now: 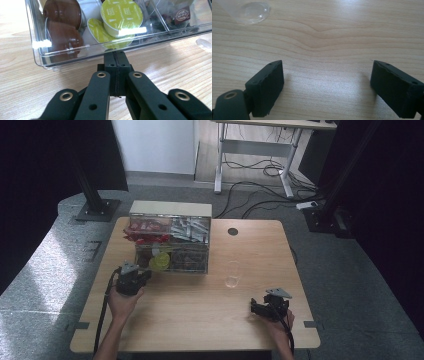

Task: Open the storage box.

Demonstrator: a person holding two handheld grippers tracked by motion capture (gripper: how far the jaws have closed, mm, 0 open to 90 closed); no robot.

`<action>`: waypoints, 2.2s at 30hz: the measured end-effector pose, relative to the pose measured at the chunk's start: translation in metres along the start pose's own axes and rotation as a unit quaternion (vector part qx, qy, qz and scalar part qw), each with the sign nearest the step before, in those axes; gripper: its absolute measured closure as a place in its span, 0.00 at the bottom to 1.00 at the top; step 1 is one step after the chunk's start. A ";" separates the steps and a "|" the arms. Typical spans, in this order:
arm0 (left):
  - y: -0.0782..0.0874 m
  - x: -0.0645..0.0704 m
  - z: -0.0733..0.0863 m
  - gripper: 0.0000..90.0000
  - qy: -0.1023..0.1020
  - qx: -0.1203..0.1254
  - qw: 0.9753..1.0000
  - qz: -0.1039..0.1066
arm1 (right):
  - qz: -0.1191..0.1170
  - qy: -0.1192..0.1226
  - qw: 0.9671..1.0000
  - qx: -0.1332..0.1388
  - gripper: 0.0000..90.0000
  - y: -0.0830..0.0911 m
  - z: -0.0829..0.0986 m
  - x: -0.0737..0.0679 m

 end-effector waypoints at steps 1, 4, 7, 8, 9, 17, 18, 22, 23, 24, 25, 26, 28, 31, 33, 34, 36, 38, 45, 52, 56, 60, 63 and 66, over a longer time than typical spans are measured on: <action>0.000 0.000 0.000 1.00 -0.002 -0.001 1.000 0.001 | 0.000 0.000 1.000 0.000 0.13 0.000 0.000 0.000; 0.001 0.000 0.000 1.00 -0.001 -0.002 1.000 0.002 | 0.000 0.000 1.000 0.000 0.13 0.000 0.000 0.000; 0.002 0.000 -0.001 1.00 0.000 0.000 1.000 0.002 | -0.001 0.000 1.000 0.000 0.13 0.000 0.000 0.000; 0.002 0.000 -0.001 1.00 0.000 0.000 1.000 0.002 | -0.001 -0.001 1.000 0.000 0.13 0.000 0.000 0.000; 0.002 0.000 -0.003 1.00 -0.001 0.000 1.000 0.002 | -0.001 -0.001 1.000 0.000 0.13 0.000 0.000 0.000; 0.004 0.002 -0.013 1.00 -0.004 0.011 1.000 0.002 | -0.001 -0.002 1.000 0.001 0.14 0.000 0.000 0.000; 0.004 0.002 -0.015 1.00 -0.004 0.010 1.000 0.002 | -0.001 -0.002 1.000 0.001 0.14 0.000 0.000 0.000; 0.005 0.002 -0.017 1.00 -0.004 0.014 1.000 0.003 | 0.000 -0.001 1.000 0.001 0.14 0.000 0.000 0.000; 0.005 0.003 -0.018 1.00 -0.004 0.015 1.000 0.003 | 0.000 -0.001 1.000 0.001 0.14 0.000 0.000 0.001; 0.005 0.004 -0.020 1.00 -0.004 0.017 1.000 0.005 | 0.000 -0.002 1.000 0.001 0.14 0.001 0.000 0.001; 0.005 0.004 -0.022 1.00 -0.004 0.017 1.000 0.007 | 0.000 -0.002 1.000 0.001 0.14 0.001 0.000 0.001; 0.005 0.004 -0.022 1.00 -0.004 0.017 1.000 0.007 | 0.000 -0.002 1.000 0.001 0.14 0.001 0.000 0.001; 0.006 0.005 -0.026 1.00 -0.006 0.019 1.000 0.007 | 0.001 -0.002 1.000 0.000 0.14 0.001 0.001 0.001; 0.007 0.006 -0.029 1.00 -0.007 0.020 1.000 0.007 | 0.001 -0.003 1.000 0.000 0.14 0.001 0.001 0.001; 0.009 0.006 -0.032 1.00 -0.009 0.022 1.000 0.005 | 0.001 -0.003 1.000 0.000 0.14 0.001 0.001 0.001; 0.010 0.007 -0.035 1.00 -0.010 0.024 1.000 0.004 | 0.001 -0.003 1.000 0.000 0.14 0.001 0.001 0.001; 0.011 0.007 -0.037 1.00 -0.012 0.024 1.000 0.003 | 0.002 -0.003 1.000 0.000 0.14 0.001 0.001 0.001; 0.014 0.007 -0.042 1.00 -0.013 0.028 1.000 0.000 | 0.002 -0.003 1.000 0.000 0.14 0.001 0.001 0.001; 0.017 0.003 -0.050 1.00 -0.008 0.035 0.999 0.000 | 0.002 -0.004 1.000 0.000 0.14 0.001 0.001 0.001; 0.022 0.001 -0.058 1.00 -0.003 0.041 0.999 0.000 | 0.002 -0.004 1.000 0.000 0.14 0.001 0.001 0.001; 0.024 0.001 -0.063 1.00 -0.003 0.045 0.999 0.002 | 0.002 -0.005 1.000 0.000 0.14 0.001 0.001 0.001; 0.024 0.001 -0.066 1.00 -0.003 0.047 0.999 -0.002 | 0.003 -0.005 1.000 0.000 0.14 0.001 0.001 0.001; 0.023 0.000 -0.069 1.00 -0.002 0.047 0.999 -0.003 | 0.003 -0.006 1.000 0.000 0.15 0.002 0.001 0.001; 0.023 0.000 -0.071 1.00 -0.002 0.048 0.999 -0.003 | 0.003 -0.006 1.000 0.000 0.15 0.002 0.001 0.001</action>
Point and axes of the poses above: each handheld gripper's, and its own axes: y roughly backward along the jaws, z roughly out of its underside, x roughly to its right, the point moved 9 cm from there along -y, roughly forward along the jaws, and after that the axes turned 8 degrees about y, right-handed, at the moved point
